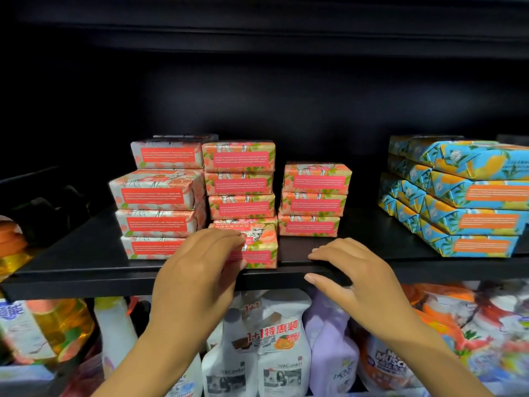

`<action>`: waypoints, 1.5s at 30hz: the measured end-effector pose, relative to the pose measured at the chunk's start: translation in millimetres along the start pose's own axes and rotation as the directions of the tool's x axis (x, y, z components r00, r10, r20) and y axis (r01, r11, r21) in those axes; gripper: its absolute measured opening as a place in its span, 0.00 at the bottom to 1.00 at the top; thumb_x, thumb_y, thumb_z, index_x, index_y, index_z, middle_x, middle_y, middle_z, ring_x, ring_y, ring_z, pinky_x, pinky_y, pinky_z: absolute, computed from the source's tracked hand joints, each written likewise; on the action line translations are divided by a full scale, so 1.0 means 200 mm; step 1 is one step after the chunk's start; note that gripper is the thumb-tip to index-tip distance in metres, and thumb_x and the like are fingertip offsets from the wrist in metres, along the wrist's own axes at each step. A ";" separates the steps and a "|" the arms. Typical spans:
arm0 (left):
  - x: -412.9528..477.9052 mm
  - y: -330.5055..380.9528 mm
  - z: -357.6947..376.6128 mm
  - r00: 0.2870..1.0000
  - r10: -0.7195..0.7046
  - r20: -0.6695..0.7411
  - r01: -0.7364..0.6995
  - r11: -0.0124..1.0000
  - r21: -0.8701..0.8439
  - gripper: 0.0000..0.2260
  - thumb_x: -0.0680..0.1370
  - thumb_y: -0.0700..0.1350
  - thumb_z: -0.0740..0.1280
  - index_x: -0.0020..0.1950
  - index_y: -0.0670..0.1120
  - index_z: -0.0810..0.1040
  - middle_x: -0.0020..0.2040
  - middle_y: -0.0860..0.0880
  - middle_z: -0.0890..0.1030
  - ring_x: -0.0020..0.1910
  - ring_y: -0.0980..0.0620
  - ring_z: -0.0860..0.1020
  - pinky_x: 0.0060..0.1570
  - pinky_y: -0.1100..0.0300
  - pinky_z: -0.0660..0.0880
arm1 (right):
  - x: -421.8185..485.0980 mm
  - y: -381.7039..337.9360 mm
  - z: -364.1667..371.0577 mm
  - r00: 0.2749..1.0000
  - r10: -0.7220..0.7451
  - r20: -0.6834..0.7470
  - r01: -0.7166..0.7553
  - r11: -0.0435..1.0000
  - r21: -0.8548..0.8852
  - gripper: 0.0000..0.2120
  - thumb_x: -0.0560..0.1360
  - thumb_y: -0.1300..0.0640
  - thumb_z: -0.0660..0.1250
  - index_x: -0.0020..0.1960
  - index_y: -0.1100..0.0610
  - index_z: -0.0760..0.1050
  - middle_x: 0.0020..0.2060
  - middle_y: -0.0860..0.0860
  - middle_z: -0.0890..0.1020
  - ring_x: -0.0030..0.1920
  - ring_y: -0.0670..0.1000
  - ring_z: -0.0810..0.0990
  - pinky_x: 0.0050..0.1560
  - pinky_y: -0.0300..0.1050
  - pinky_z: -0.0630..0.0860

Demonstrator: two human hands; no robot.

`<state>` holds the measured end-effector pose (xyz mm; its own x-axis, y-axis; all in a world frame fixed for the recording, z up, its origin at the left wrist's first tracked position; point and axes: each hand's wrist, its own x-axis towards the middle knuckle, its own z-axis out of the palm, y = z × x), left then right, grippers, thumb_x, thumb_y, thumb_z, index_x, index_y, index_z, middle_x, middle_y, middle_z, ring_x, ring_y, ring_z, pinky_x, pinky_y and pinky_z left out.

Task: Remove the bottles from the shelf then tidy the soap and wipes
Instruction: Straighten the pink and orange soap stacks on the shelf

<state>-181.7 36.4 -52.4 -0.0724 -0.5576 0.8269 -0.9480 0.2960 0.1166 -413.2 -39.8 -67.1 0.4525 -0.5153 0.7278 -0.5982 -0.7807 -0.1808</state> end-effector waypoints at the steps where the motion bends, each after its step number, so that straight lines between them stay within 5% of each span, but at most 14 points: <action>1: 0.00 0.00 0.00 1.000 -0.016 0.000 0.016 1.000 0.001 0.11 0.71 0.44 0.72 0.53 0.45 0.82 0.50 0.51 0.83 0.51 0.50 0.80 0.50 0.59 0.73 | 0.00 0.00 0.00 1.000 -0.003 0.009 0.003 1.000 0.002 0.18 0.73 0.41 0.61 0.52 0.53 0.79 0.45 0.44 0.80 0.48 0.42 0.74 0.49 0.39 0.71; 6: 0.02 0.02 -0.01 0.999 -0.042 -0.032 0.042 0.999 -0.003 0.16 0.72 0.53 0.66 0.52 0.46 0.82 0.51 0.51 0.83 0.53 0.51 0.79 0.55 0.62 0.71 | 0.04 -0.01 -0.04 0.996 0.021 -0.090 -0.008 0.989 0.147 0.17 0.73 0.45 0.64 0.53 0.56 0.79 0.50 0.46 0.80 0.53 0.44 0.76 0.55 0.39 0.72; 11: 0.07 0.19 0.05 0.981 0.069 -0.180 -0.096 0.984 -0.148 0.06 0.72 0.45 0.71 0.45 0.43 0.83 0.45 0.49 0.83 0.46 0.51 0.80 0.49 0.58 0.74 | 0.23 0.05 -0.15 0.941 0.027 -0.337 -0.013 0.999 0.045 0.17 0.74 0.54 0.67 0.60 0.60 0.76 0.57 0.52 0.78 0.60 0.49 0.73 0.62 0.35 0.66; 14: 0.09 0.28 0.13 0.979 0.149 -0.137 -0.172 0.970 -0.175 0.05 0.74 0.44 0.69 0.42 0.44 0.81 0.40 0.51 0.81 0.40 0.50 0.78 0.41 0.57 0.73 | 0.34 0.11 -0.16 0.958 0.066 -0.279 -0.071 0.997 -0.008 0.21 0.75 0.54 0.65 0.66 0.59 0.71 0.63 0.53 0.75 0.65 0.47 0.69 0.65 0.30 0.60; 17: 0.11 0.31 0.22 0.963 0.257 -0.086 -0.260 0.965 -0.027 0.08 0.75 0.45 0.66 0.39 0.44 0.81 0.37 0.49 0.81 0.37 0.47 0.78 0.36 0.54 0.74 | 0.39 0.15 -0.12 0.988 0.113 -0.107 -0.120 0.991 -0.055 0.28 0.74 0.53 0.69 0.71 0.58 0.65 0.67 0.53 0.70 0.69 0.49 0.64 0.66 0.37 0.57; 27: 0.07 0.27 0.33 0.915 0.400 -0.048 -0.390 0.910 0.144 0.13 0.78 0.43 0.63 0.36 0.44 0.80 0.35 0.48 0.80 0.33 0.47 0.76 0.33 0.53 0.69 | 0.35 0.13 -0.13 0.957 -0.018 -0.289 -0.028 0.988 -0.154 0.18 0.69 0.61 0.74 0.56 0.62 0.74 0.52 0.55 0.77 0.56 0.52 0.70 0.53 0.31 0.63; 30: 0.08 0.27 0.29 0.923 0.385 -0.021 -0.383 0.922 0.051 0.11 0.77 0.46 0.64 0.38 0.45 0.81 0.37 0.50 0.81 0.35 0.47 0.77 0.34 0.54 0.72 | 0.29 0.10 -0.18 0.926 -0.066 -0.371 0.046 0.997 -0.064 0.14 0.72 0.58 0.71 0.55 0.62 0.76 0.50 0.54 0.78 0.55 0.50 0.72 0.55 0.28 0.61; 33: 0.10 0.30 0.20 0.983 0.183 -0.026 -0.182 0.937 -0.297 0.09 0.76 0.51 0.65 0.45 0.48 0.83 0.41 0.55 0.83 0.42 0.55 0.79 0.42 0.58 0.74 | 0.22 0.04 -0.24 0.869 -0.119 -0.481 0.111 0.993 -0.047 0.14 0.71 0.60 0.71 0.54 0.65 0.76 0.50 0.55 0.78 0.54 0.49 0.73 0.58 0.33 0.64; 35: 0.14 0.35 0.10 0.998 -0.063 0.015 0.060 0.802 -0.594 0.09 0.74 0.54 0.66 0.46 0.53 0.83 0.43 0.57 0.84 0.43 0.61 0.80 0.43 0.65 0.75 | 0.19 0.00 -0.26 0.821 -0.185 -0.539 0.172 0.982 -0.074 0.14 0.70 0.63 0.72 0.53 0.68 0.76 0.50 0.55 0.77 0.55 0.52 0.74 0.60 0.39 0.67; 37: 0.20 0.39 0.01 0.942 -0.290 0.171 0.307 0.530 -0.791 0.12 0.74 0.60 0.64 0.45 0.54 0.82 0.42 0.56 0.85 0.40 0.59 0.82 0.40 0.68 0.76 | 0.17 -0.02 -0.28 0.779 -0.262 -0.570 0.253 0.963 -0.096 0.13 0.69 0.67 0.72 0.52 0.68 0.76 0.50 0.56 0.76 0.55 0.54 0.74 0.61 0.44 0.68; 40: 0.29 0.38 -0.05 0.800 -0.351 0.487 0.556 0.128 -0.821 0.21 0.65 0.63 0.62 0.39 0.48 0.84 0.39 0.46 0.85 0.38 0.50 0.84 0.35 0.65 0.79 | 0.16 -0.03 -0.27 0.748 -0.365 -0.554 0.365 0.924 -0.116 0.18 0.65 0.73 0.71 0.53 0.64 0.74 0.50 0.57 0.77 0.55 0.56 0.74 0.61 0.47 0.68; 43: 0.31 0.35 -0.08 0.781 -0.277 0.560 0.596 0.059 -0.801 0.13 0.69 0.53 0.73 0.42 0.43 0.84 0.44 0.45 0.85 0.44 0.51 0.84 0.41 0.62 0.80 | 0.17 -0.04 -0.23 0.759 -0.429 -0.489 0.434 0.894 -0.109 0.20 0.65 0.75 0.68 0.54 0.63 0.73 0.53 0.57 0.76 0.58 0.57 0.73 0.63 0.47 0.67; 45: 0.30 0.31 -0.07 0.796 -0.288 0.532 0.567 0.050 -0.822 0.11 0.70 0.47 0.72 0.45 0.41 0.84 0.46 0.44 0.85 0.46 0.50 0.84 0.44 0.60 0.80 | 0.17 -0.05 -0.22 0.797 -0.430 -0.424 0.435 0.896 -0.091 0.19 0.66 0.71 0.70 0.56 0.61 0.71 0.58 0.57 0.73 0.63 0.55 0.71 0.65 0.46 0.65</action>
<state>-240.8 33.4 11.9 0.0508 -0.9419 0.3321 0.1663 0.3358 0.9271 -420.2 -34.0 -12.0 0.3372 0.0754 0.9384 -0.3987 -0.8915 0.2149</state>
